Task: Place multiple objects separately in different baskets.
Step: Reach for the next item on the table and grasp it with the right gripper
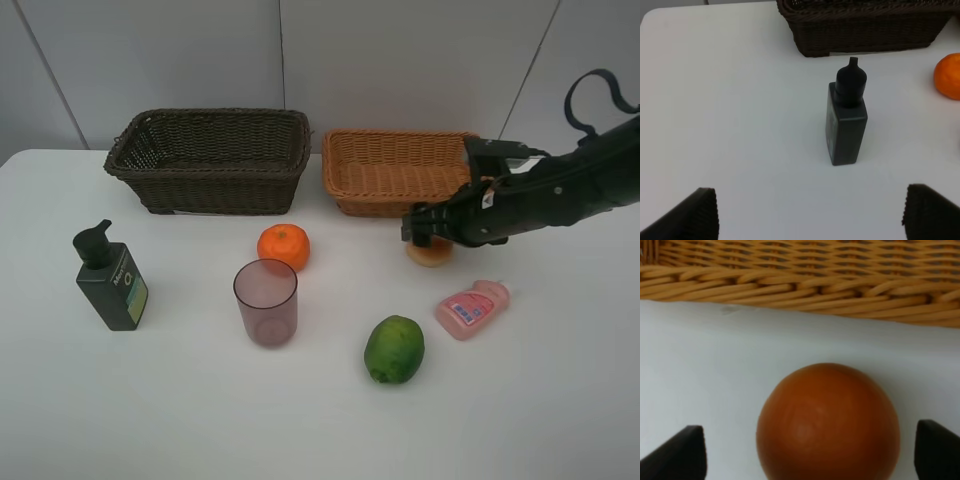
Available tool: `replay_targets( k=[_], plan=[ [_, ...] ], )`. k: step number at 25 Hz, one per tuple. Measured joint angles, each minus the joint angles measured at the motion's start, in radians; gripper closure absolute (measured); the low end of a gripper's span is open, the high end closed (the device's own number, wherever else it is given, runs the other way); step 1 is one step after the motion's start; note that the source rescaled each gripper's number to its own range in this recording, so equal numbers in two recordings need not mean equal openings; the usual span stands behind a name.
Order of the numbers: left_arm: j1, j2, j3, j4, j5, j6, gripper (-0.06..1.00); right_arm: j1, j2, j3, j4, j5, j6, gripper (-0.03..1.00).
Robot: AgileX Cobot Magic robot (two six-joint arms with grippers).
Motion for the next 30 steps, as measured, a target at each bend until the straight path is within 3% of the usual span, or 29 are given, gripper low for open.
replay_targets(
  k=[25,27,30],
  plan=[
    [0.000,0.000,0.000,0.000,0.000,0.000,-0.02,-0.023,0.120,0.000,-0.025,-0.118,0.000,0.24],
    [0.000,0.000,0.000,0.000,0.000,0.000,-0.02,-0.023,0.123,0.000,-0.025,-0.124,0.000,0.36],
    [0.000,0.000,0.000,0.000,0.000,0.000,-0.02,-0.023,0.124,0.000,-0.025,-0.126,0.000,0.77]
  ],
)
